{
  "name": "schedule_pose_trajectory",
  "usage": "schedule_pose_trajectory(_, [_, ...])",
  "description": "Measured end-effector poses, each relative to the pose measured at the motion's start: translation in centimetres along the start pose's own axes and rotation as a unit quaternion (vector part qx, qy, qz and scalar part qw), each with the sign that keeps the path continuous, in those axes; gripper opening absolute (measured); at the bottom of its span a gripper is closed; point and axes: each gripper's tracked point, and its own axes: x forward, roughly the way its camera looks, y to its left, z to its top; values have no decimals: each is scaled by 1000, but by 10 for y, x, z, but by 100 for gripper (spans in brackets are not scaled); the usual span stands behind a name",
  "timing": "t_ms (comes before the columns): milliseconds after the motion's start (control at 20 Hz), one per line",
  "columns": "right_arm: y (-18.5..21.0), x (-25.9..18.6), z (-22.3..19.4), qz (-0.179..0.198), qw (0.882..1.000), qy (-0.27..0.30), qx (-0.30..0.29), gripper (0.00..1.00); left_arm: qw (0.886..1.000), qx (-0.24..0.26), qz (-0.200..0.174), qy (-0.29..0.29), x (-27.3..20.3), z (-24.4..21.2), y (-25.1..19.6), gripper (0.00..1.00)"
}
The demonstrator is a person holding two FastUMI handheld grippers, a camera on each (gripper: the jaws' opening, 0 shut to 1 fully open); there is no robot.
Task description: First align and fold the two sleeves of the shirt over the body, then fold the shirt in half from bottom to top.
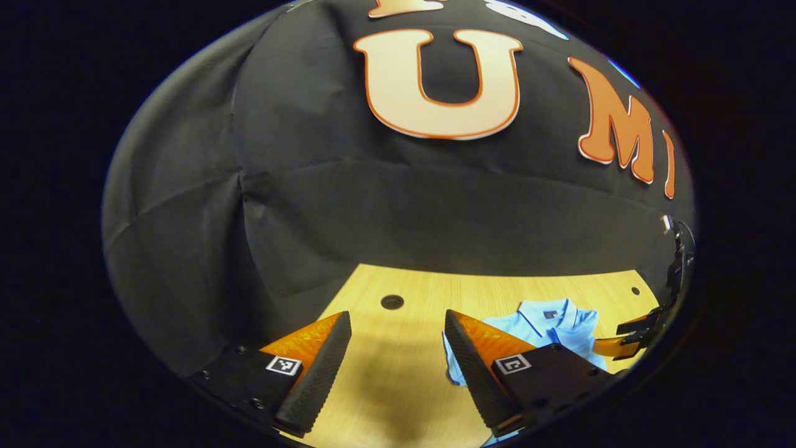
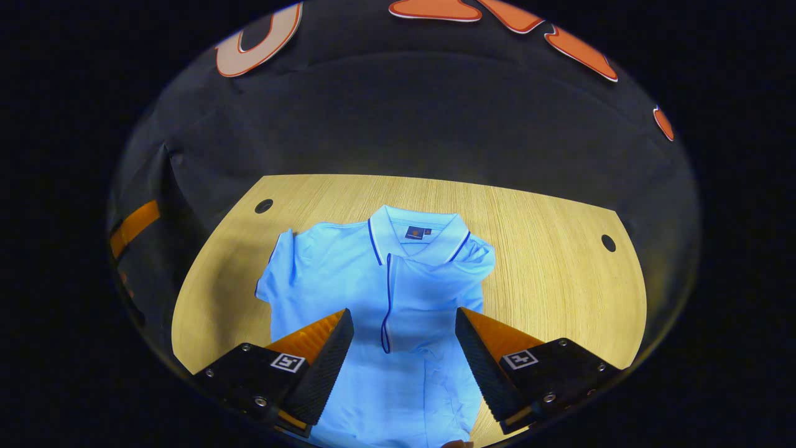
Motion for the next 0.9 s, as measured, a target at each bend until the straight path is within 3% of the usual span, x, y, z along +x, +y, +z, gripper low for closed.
schedule_pose_trajectory(150, [-8,-9,-9,6,1000,5,16,99,999,-7,-7,36,22,-25,-18,97])
schedule_pose_trajectory(550, [-33,-31,-18,11,999,4,52,99,994,46,-20,95,87,-72,-58,98])
schedule_pose_trajectory(900, [-53,-39,-28,10,997,11,74,99,985,52,-43,159,115,-120,-88,97])
